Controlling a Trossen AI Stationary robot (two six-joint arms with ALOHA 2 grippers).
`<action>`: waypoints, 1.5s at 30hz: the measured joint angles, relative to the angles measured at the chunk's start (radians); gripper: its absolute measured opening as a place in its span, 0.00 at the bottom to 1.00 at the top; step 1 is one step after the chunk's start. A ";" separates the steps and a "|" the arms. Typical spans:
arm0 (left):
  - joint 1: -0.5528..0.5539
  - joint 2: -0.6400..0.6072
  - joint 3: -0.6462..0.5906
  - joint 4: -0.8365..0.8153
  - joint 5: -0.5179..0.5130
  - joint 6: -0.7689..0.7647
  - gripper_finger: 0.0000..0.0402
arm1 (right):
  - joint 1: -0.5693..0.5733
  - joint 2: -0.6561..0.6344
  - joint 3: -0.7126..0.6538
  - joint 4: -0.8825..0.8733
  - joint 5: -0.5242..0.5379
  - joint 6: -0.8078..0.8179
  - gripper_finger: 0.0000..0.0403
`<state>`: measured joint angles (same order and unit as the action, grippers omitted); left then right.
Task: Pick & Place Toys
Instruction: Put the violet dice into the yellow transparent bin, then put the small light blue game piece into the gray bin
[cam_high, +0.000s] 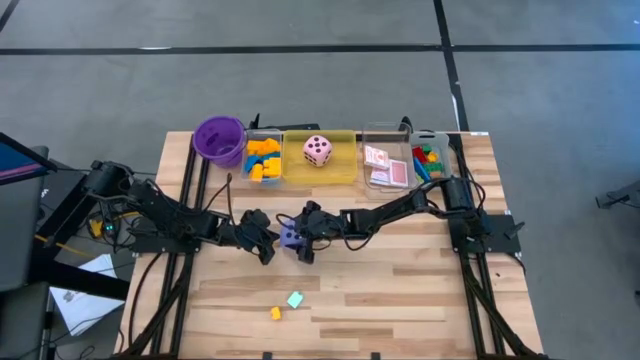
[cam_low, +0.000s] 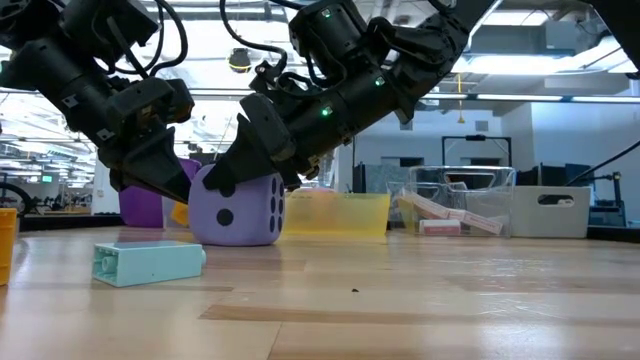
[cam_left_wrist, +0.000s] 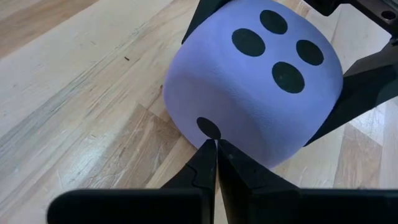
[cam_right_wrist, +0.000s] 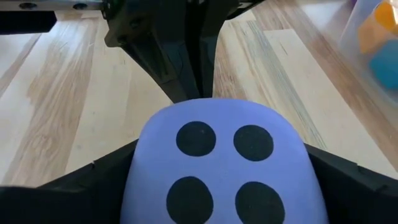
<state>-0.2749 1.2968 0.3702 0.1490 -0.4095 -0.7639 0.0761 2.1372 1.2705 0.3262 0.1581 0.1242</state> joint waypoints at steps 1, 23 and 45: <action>0.000 0.000 0.000 0.000 0.000 0.000 0.02 | 0.000 0.000 0.000 0.000 0.000 0.000 0.90; 0.019 -0.577 0.000 -0.334 0.016 0.087 0.02 | -0.036 -0.299 0.000 -0.169 0.653 -0.082 0.89; 0.019 -0.736 0.000 -0.239 0.009 0.371 0.02 | -0.345 -0.382 0.000 -0.341 0.600 -0.050 0.98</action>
<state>-0.2558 0.5611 0.3704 -0.0898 -0.4004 -0.3924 -0.2687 1.7550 1.2705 -0.0148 0.7583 0.0743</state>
